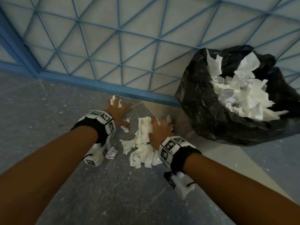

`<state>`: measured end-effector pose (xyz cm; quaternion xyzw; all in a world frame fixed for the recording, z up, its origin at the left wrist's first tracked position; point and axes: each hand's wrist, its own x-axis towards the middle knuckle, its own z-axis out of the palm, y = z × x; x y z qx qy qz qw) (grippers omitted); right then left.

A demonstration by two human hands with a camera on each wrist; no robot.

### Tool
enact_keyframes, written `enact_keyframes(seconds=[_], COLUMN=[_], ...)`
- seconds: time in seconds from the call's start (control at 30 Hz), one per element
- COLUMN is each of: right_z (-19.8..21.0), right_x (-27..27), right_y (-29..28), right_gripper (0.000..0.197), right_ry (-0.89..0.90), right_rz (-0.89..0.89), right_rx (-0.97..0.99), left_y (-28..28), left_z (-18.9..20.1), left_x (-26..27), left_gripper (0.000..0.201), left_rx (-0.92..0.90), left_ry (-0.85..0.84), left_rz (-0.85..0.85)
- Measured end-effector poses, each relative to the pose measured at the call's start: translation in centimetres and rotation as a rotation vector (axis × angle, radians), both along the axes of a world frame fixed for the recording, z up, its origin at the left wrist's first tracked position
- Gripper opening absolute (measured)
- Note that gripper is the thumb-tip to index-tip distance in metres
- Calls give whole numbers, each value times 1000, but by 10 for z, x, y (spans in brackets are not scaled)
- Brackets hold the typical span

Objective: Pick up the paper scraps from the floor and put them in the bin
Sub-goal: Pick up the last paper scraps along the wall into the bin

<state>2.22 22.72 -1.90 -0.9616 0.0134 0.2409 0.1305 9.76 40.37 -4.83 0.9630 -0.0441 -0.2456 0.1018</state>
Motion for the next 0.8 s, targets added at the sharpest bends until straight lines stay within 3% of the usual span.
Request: enact_keyframes(seconds=[0.07, 0.17, 0.33, 0.4, 0.57, 0.63, 0.7, 0.77, 0.8], right_z=[-14, -23, -17, -9, 14, 20, 24, 27, 29], right_x=[14, 22, 19, 18, 10, 6, 1, -3, -5], right_y=[0, -2, 4, 4, 5, 6, 5, 6, 7], right_gripper=[71, 75, 40, 35, 26, 26, 27, 28, 28], right_ry=[67, 136, 9, -66, -216, -243, -252, -245, -235], right_rz=[-72, 56, 118, 89, 37, 57, 83, 109, 112], right_rx=[53, -73, -98, -58, 78, 67, 63, 56, 57], left_y=[-3, -3, -3, -3, 1, 3, 5, 5, 6], left_z=[-3, -5, -4, 2, 22, 21, 14, 6, 3], left_x=[3, 3, -2, -4, -6, -11, -17, -24, -26], left_gripper=[93, 77, 28, 21, 22, 29, 51, 64, 60], left_rx=[22, 38, -124, -214, -374, -286, -171, -88, -67], left_ry=[6, -21, -88, -124, -197, -79, 61, 71, 48], left_rz=[-35, -53, 27, 87, 202, 165, 116, 39, 11])
